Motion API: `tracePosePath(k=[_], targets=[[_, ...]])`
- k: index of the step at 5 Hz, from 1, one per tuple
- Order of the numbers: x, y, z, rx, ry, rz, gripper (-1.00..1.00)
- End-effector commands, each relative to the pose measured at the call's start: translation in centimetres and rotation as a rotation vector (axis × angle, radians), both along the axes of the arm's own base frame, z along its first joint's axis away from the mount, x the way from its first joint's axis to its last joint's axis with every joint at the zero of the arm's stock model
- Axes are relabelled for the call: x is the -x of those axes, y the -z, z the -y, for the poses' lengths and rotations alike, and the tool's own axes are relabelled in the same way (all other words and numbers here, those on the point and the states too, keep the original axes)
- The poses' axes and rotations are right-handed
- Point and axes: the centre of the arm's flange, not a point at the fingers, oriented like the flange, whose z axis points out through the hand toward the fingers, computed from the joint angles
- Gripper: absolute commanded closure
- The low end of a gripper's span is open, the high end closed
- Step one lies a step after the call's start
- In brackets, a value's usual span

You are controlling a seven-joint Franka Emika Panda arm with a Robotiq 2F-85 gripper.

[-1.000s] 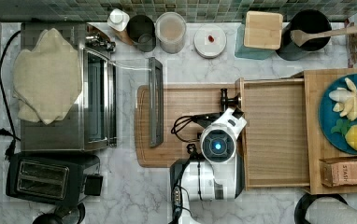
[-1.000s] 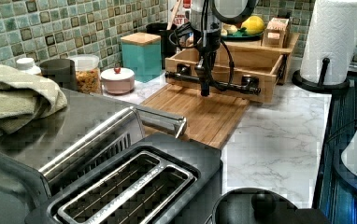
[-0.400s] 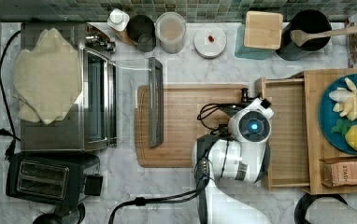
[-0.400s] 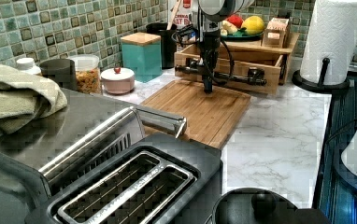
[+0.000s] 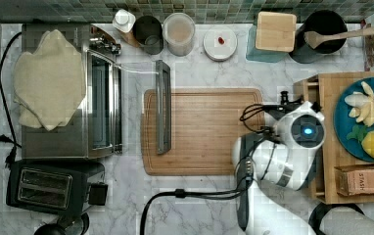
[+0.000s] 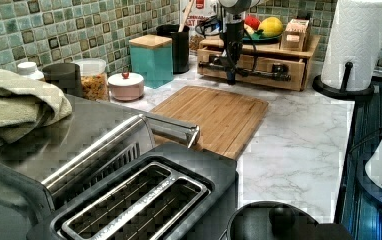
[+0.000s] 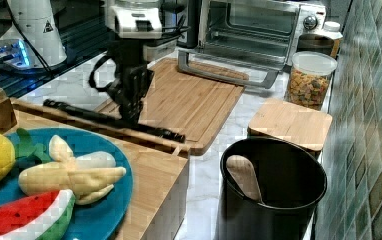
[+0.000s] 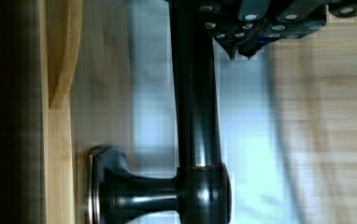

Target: Close the drawer.

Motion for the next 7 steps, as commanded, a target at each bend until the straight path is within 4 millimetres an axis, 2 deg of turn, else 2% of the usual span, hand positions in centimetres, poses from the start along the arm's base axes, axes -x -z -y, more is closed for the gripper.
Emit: tracePosePath(k=[1,2,7], targets=[[0.8,-9.0,19.5,0.247,0.117,0.124,1.0],[1.1,-10.4,17.8,0.202,0.147,0.055,1.0],[1.1,-10.4,17.8,0.202,0.147,0.055,1.0]])
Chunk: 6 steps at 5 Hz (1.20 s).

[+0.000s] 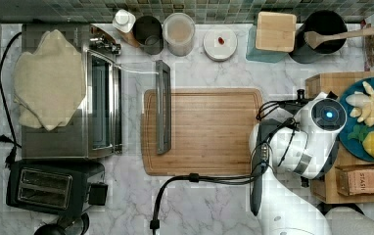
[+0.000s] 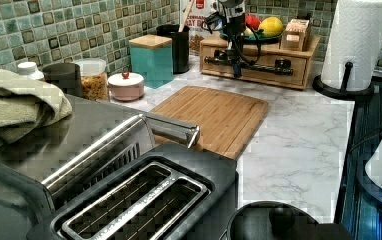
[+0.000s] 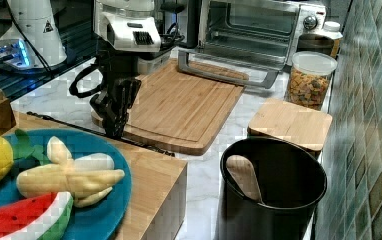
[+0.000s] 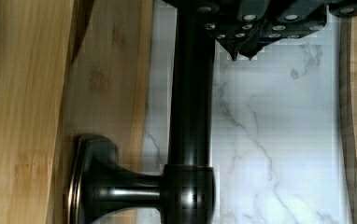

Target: Close the drawer.

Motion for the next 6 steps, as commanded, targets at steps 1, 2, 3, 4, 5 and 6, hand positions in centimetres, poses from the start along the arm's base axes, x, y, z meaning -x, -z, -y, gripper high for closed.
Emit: tracePosePath(k=[1,2,3,4,5,6], targets=[[2.86,-9.93,14.09,0.191,0.23,0.167,1.0],[2.86,-9.93,14.1,0.191,0.23,0.167,1.0],[2.86,-9.93,14.09,0.191,0.23,0.167,1.0],[2.87,-9.93,14.1,0.191,0.23,0.167,1.0],[2.85,-9.92,14.09,0.191,0.23,0.167,1.0],[2.86,-9.92,14.09,0.191,0.23,0.167,1.0]])
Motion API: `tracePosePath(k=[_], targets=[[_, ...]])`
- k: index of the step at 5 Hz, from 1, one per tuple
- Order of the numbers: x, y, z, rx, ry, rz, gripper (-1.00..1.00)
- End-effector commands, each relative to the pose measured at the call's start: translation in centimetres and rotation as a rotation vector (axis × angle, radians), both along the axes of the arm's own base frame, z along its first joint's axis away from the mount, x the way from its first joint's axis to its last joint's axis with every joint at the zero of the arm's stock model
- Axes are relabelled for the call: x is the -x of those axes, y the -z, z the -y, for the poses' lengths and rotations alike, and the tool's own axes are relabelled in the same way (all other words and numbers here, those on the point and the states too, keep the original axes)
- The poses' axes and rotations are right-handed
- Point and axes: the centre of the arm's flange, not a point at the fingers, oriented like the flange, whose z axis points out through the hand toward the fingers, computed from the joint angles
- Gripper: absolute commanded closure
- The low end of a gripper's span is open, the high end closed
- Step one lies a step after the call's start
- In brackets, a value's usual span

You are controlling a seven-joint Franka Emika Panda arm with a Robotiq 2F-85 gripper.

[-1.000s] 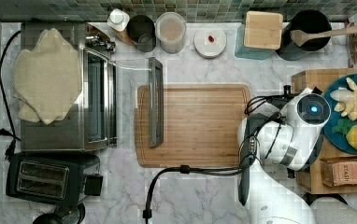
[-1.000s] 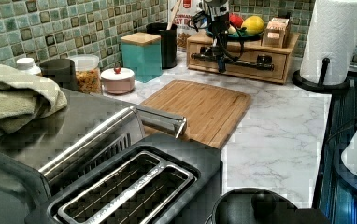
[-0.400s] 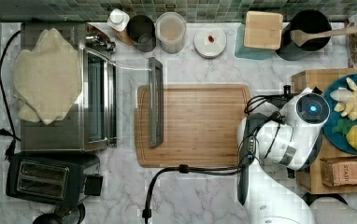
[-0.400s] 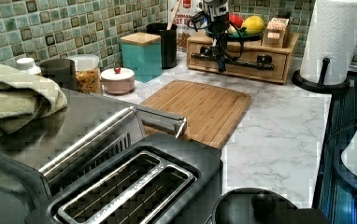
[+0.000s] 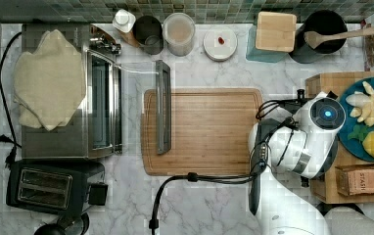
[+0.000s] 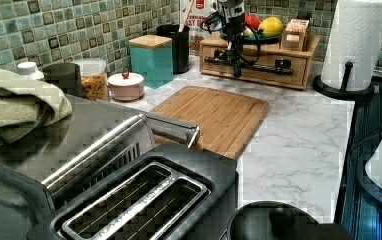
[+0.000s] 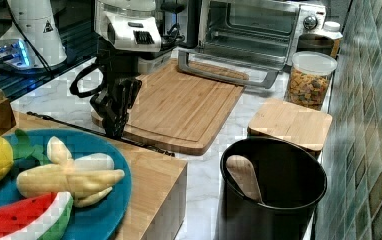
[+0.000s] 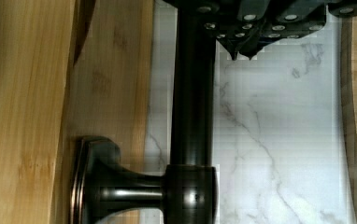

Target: Close the drawer.

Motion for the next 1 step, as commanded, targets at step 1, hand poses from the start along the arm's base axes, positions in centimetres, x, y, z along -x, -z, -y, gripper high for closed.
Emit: tracePosePath(k=[1], targets=[[2.99,-9.87,14.22,0.182,0.218,0.168,1.0]])
